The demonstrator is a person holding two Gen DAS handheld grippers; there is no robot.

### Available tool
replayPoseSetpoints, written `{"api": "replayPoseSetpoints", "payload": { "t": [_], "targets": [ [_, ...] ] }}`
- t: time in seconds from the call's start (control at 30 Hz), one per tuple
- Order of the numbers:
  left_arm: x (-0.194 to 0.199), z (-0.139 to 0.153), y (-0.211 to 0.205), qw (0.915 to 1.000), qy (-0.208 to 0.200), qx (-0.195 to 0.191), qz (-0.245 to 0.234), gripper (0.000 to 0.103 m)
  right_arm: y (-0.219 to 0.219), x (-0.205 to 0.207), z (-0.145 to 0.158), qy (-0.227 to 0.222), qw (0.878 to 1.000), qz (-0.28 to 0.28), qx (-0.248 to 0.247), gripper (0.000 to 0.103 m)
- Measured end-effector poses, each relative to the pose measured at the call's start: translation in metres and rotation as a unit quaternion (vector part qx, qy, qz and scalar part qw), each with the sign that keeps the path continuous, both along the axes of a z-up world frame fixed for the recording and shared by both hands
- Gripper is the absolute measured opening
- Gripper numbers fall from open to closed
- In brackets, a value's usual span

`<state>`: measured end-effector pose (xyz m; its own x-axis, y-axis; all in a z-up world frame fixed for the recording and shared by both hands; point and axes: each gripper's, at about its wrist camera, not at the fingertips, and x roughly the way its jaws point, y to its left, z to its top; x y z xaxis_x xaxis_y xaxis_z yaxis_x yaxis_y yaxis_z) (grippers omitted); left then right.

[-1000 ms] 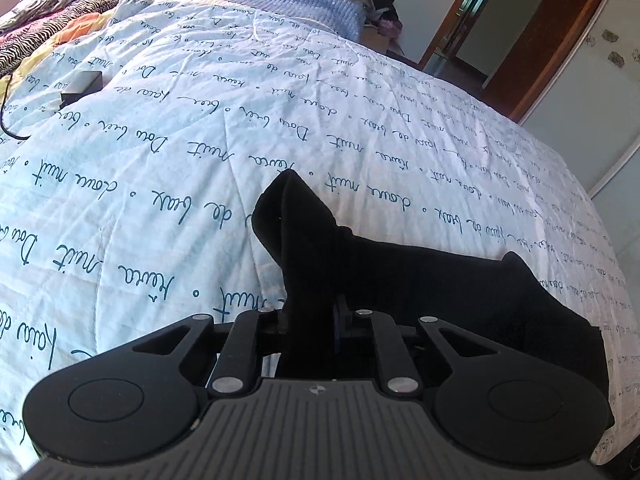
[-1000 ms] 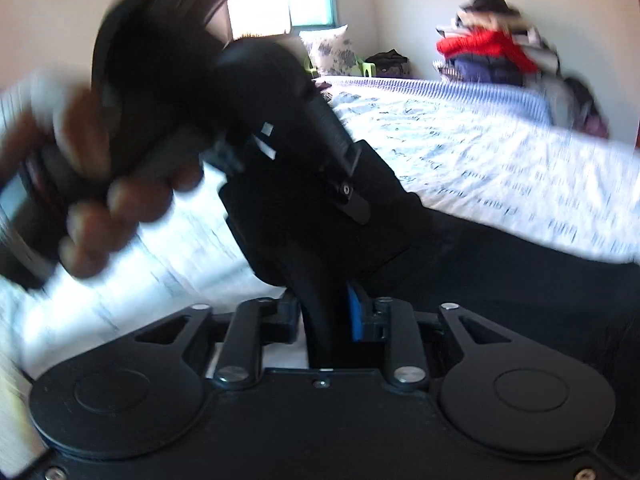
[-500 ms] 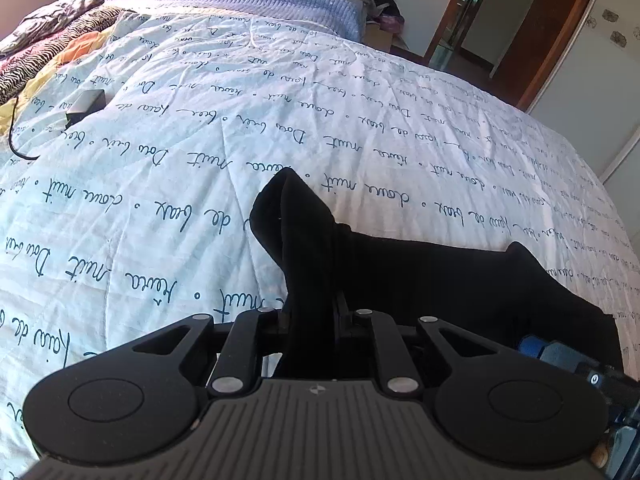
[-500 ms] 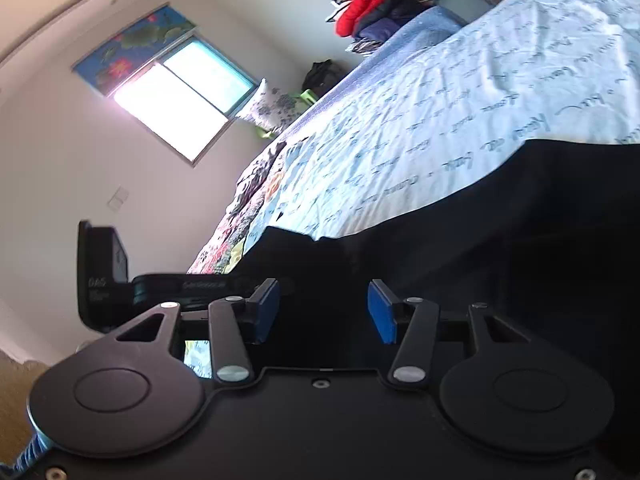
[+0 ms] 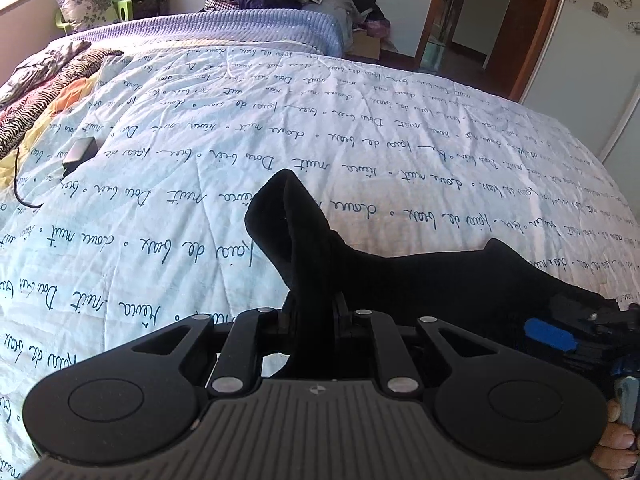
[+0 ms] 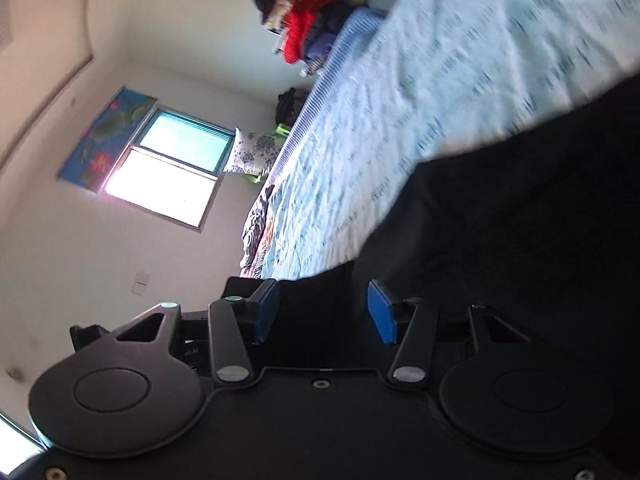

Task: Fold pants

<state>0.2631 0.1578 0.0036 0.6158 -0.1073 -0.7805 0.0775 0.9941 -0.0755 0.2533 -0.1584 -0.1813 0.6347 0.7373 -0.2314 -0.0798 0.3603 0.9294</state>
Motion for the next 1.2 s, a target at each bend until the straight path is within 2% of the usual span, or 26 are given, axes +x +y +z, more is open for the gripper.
{"api": "replayPoseSetpoints", "payload": {
  "t": [0.03,0.07,0.1,0.13,0.2,0.27,0.37,0.43,0.5,0.53,0.57,0.6,0.63,0.7,0.73,0.87,0.97,1.1,1.2],
  "targets": [
    [0.0,0.002,-0.004,1.0,-0.001,0.003,-0.003,0.016,0.001,0.002,-0.01,0.02,1.0,0.002,0.005,0.051],
    [-0.001,0.003,-0.007,1.0,-0.002,0.005,-0.005,0.016,0.0,0.003,-0.019,0.035,0.999,0.006,0.008,0.046],
    [-0.001,0.005,-0.01,0.9999,-0.003,0.007,-0.007,0.016,0.0,0.004,-0.024,0.041,0.999,0.008,0.008,0.04],
    [-0.001,0.006,-0.013,0.9999,-0.004,0.01,-0.01,0.016,-0.001,0.004,-0.025,0.043,0.999,0.007,0.008,0.04],
    [-0.002,0.007,-0.019,0.9998,-0.006,0.015,-0.012,0.016,-0.002,0.002,-0.022,0.039,0.999,0.008,0.023,0.048],
    [-0.003,0.008,-0.023,0.9998,-0.006,0.016,-0.012,0.016,-0.002,0.002,-0.014,0.027,0.999,0.011,0.014,0.054],
    [-0.003,0.009,-0.03,0.9997,-0.006,0.018,-0.015,0.016,0.001,0.011,-0.013,0.044,0.998,0.011,-0.054,0.039],
    [-0.004,0.01,-0.037,0.9996,-0.006,0.021,-0.02,0.016,-0.001,0.015,-0.014,0.047,0.998,0.016,-0.04,0.044],
    [-0.006,0.011,-0.046,0.9992,-0.006,0.028,-0.028,0.016,-0.006,0.011,-0.011,0.023,1.0,0.019,-0.006,0.062],
    [-0.007,0.01,-0.051,0.9989,-0.007,0.035,-0.032,0.016,-0.008,0.009,-0.01,0.019,1.0,0.016,-0.014,0.062],
    [-0.008,0.01,-0.056,0.9986,-0.007,0.039,-0.036,0.016,-0.007,0.009,-0.011,0.022,0.999,0.014,-0.038,0.052],
    [-0.008,0.009,-0.06,0.9984,-0.005,0.041,-0.039,0.016,-0.006,0.012,-0.015,0.029,0.998,0.019,-0.051,0.047],
    [-0.009,0.007,-0.065,0.9983,-0.004,0.042,-0.041,0.016,-0.007,0.009,-0.015,0.031,0.998,0.021,-0.047,0.047],
    [-0.01,0.003,-0.073,0.9982,0.0,0.04,-0.045,0.016,-0.016,0.001,-0.009,0.017,1.0,0.02,-0.006,0.056],
    [-0.011,0.001,-0.079,0.9981,0.001,0.039,-0.048,0.016,-0.021,-0.003,-0.004,0.005,1.0,0.011,-0.003,0.058],
    [-0.016,-0.006,-0.112,0.997,-0.006,0.037,-0.067,0.017,-0.048,-0.014,0.015,-0.02,0.999,-0.017,-0.043,0.06],
    [-0.024,-0.016,-0.139,0.9946,-0.011,0.055,-0.087,0.017,-0.075,-0.021,0.012,-0.011,0.998,-0.045,-0.043,0.063],
    [-0.035,-0.035,-0.176,0.9881,-0.02,0.114,-0.101,0.019,-0.094,-0.028,-0.004,0.011,0.997,-0.069,-0.035,0.064],
    [-0.043,-0.037,-0.193,0.9854,-0.021,0.111,-0.127,0.019,-0.099,-0.029,-0.003,0.016,0.997,-0.058,-0.04,0.064]
  ]
}}
